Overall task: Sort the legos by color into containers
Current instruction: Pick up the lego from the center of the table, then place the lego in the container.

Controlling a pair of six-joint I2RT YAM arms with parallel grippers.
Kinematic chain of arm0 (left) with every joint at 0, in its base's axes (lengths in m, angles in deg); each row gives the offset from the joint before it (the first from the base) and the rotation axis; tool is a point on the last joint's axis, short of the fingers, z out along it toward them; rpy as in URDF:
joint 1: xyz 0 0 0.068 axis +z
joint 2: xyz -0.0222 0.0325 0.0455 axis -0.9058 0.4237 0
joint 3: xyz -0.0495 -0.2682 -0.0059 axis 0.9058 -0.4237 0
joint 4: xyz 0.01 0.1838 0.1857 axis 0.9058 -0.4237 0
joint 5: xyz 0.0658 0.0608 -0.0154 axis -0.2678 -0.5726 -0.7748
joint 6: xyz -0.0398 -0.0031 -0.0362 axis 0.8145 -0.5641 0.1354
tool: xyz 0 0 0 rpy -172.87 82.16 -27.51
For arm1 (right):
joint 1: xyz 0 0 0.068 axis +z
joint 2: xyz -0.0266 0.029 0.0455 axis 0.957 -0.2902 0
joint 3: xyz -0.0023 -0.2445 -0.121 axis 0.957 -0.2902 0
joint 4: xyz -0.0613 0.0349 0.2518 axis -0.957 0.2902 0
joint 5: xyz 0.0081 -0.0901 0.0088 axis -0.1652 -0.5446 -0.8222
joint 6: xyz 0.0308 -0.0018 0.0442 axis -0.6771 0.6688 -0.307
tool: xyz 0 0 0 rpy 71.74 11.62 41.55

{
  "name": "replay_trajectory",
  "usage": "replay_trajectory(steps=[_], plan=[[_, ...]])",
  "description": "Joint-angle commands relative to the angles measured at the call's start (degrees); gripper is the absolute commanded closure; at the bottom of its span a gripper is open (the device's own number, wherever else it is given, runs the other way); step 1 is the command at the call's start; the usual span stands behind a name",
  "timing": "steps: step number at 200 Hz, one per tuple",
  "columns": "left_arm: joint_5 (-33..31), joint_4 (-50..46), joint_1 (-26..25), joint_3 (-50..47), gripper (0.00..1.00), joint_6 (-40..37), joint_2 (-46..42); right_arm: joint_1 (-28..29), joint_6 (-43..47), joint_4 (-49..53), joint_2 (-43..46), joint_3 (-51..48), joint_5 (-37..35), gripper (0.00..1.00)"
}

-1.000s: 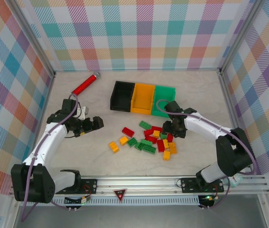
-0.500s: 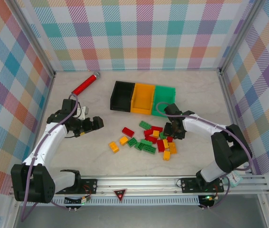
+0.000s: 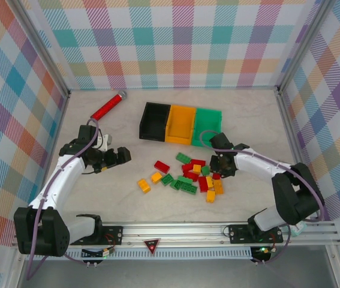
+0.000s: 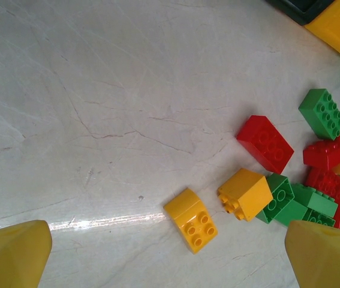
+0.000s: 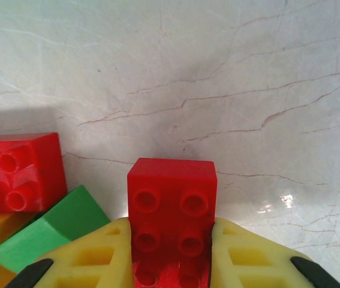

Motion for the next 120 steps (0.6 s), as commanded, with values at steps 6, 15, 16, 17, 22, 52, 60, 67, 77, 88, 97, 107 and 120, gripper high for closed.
replay_trajectory(steps=[6,15,16,17,22,52,60,67,77,88,97,107,120], plan=[[0.03,-0.46,0.75,-0.07,0.00,-0.18,-0.79,-0.30,0.63,1.98,3.41,1.33,-0.94,0.72],[0.12,-0.43,0.76,-0.02,0.00,-0.19,-0.69,-0.30,1.38,2.73,3.64,2.63,-1.15,0.72],[0.12,-0.45,0.76,0.00,0.00,-0.19,-0.64,-0.30,1.49,2.81,3.64,2.84,-1.18,0.72],[0.12,-0.46,0.76,-0.04,0.00,-0.19,-0.62,-0.30,1.64,2.86,3.63,3.03,-1.19,0.72],[0.21,-0.47,0.76,0.01,0.00,-0.19,-0.51,-0.35,2.07,3.39,3.63,3.99,-1.41,0.72],[0.12,-0.46,0.74,0.04,0.00,-0.19,-0.64,-1.90,6.32,5.18,1.07,12.20,-1.65,0.72],[-0.04,-0.59,0.70,0.08,0.00,-0.19,-0.77,-2.98,7.35,4.97,-0.06,14.40,-0.65,0.72],[-0.14,-0.56,0.76,0.03,0.00,-0.19,-0.82,-4.09,8.03,4.77,-1.07,16.34,0.62,0.72],[-0.25,-0.57,0.68,0.09,0.00,-0.19,-0.87,-5.83,8.91,3.94,-2.66,19.04,2.32,0.71],[-0.48,-0.62,0.69,0.06,0.00,-0.19,-0.86,-7.83,9.68,3.05,-4.91,22.16,4.58,0.71],[-0.55,-0.72,0.76,0.04,0.00,-0.20,-0.86,-9.32,10.19,3.16,-7.33,25.66,7.10,0.71],[-0.58,-0.64,0.71,0.04,0.00,-0.19,-0.94,-10.20,10.76,3.50,-10.15,29.69,8.99,0.71],[-0.76,-0.74,0.72,0.02,0.00,-0.19,-0.98,-10.40,11.89,4.67,-13.91,34.90,10.30,0.70]])
